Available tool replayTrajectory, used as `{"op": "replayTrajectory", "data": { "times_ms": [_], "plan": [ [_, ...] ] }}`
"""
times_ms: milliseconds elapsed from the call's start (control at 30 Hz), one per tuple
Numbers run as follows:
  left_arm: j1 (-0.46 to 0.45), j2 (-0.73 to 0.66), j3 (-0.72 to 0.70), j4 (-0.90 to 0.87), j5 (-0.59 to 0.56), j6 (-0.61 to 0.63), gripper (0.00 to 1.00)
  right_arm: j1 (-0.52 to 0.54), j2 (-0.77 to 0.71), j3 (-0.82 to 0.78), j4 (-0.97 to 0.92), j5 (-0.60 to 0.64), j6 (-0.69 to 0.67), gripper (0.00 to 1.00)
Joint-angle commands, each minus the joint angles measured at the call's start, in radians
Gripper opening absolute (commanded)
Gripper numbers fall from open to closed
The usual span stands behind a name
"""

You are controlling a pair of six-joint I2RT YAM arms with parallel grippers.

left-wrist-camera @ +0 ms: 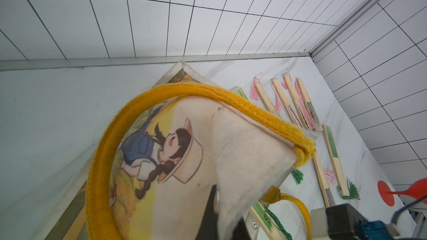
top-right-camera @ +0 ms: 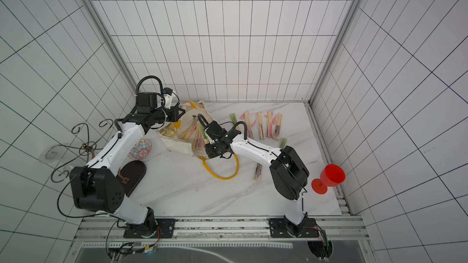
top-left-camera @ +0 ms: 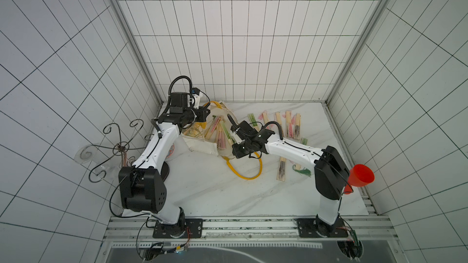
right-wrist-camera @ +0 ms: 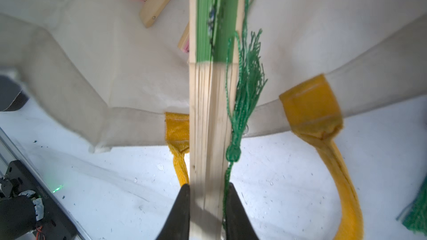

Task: Take out the folding fans from the tote bags
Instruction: Pick up the folding fan from the canvas bag, then place the folding fan at the center of the board.

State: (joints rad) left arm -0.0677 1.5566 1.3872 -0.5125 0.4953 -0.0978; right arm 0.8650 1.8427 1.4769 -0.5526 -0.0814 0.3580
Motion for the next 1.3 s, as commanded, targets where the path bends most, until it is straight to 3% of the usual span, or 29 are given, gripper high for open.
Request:
{"op": "replayTrajectory", "data": {
  "times_ms": [0,367,567,767,933,1267],
  "plan": [
    [0.013,0.022,0.019,0.023,-0.033,-0.024,0.00,0.006,-0.100,-0.086,0.010,0.008,-0.001,0.00],
    [0.031,0.041,0.032,-0.003,-0.074,-0.043,0.00,-0.012,-0.368,-0.227,-0.010,0.105,0.039,0.00],
    [0.034,0.042,0.036,-0.007,-0.068,-0.043,0.00,-0.106,-0.425,-0.269,-0.006,0.117,0.043,0.00],
    [0.034,0.027,0.036,-0.007,-0.053,-0.031,0.00,-0.205,-0.309,-0.232,0.037,0.101,-0.007,0.00],
    [0.036,0.020,0.038,-0.010,-0.021,0.001,0.00,-0.240,-0.120,-0.111,0.054,0.127,-0.041,0.00],
    [0.078,0.013,0.096,-0.112,-0.014,0.105,0.00,-0.245,0.186,0.118,0.060,0.041,-0.069,0.00]
  ]
}}
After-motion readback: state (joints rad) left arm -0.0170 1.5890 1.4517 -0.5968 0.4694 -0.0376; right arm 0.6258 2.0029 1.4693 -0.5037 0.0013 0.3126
